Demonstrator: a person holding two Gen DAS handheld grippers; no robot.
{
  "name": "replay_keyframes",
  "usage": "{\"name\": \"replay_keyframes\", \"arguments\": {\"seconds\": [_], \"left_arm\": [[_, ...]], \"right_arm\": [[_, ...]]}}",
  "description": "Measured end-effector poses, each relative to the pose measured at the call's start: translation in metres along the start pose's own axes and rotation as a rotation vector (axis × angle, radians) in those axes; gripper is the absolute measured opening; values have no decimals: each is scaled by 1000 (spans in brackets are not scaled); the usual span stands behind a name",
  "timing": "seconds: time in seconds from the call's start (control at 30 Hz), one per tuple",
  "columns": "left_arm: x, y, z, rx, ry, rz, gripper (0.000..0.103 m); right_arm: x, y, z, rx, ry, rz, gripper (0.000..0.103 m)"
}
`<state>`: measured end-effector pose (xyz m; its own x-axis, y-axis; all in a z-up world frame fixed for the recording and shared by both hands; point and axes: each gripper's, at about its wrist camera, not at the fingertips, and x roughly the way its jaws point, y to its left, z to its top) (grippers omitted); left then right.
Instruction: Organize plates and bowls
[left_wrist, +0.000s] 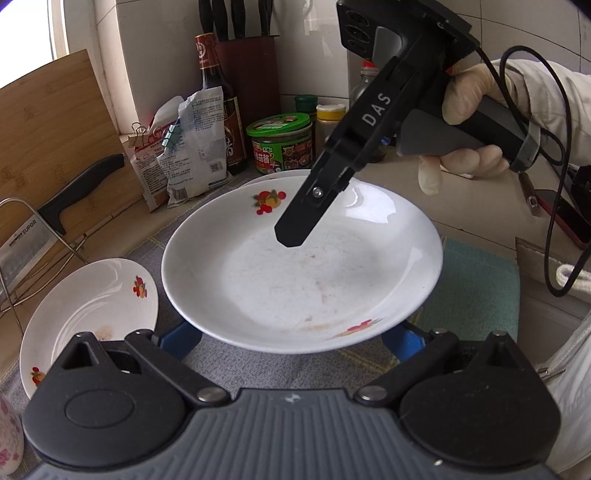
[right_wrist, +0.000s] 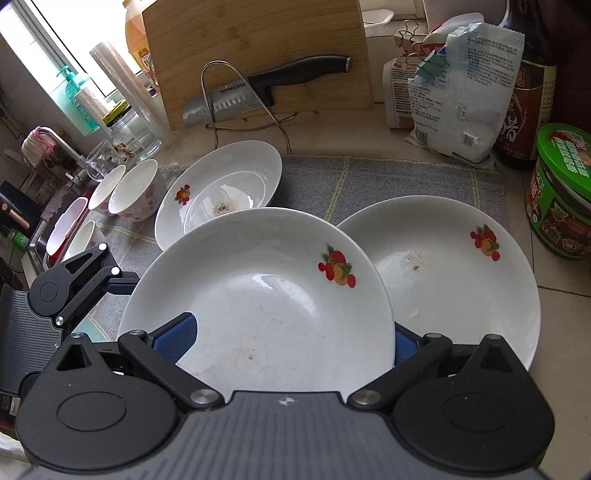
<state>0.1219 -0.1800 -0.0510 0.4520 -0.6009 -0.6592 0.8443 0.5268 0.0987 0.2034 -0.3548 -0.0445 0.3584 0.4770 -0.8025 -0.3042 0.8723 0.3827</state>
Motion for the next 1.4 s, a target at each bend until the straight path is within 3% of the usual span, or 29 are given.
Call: {"name": "replay_keyframes", "arguments": {"seconds": [0.67, 1.4], "left_arm": [[35, 3, 14, 29, 19, -39, 102], [56, 11, 23, 17, 35, -59, 102]], "right_arm": [[-8, -46, -6, 61, -26, -22, 103], [-3, -65, -5, 90, -28, -31, 103]]}}
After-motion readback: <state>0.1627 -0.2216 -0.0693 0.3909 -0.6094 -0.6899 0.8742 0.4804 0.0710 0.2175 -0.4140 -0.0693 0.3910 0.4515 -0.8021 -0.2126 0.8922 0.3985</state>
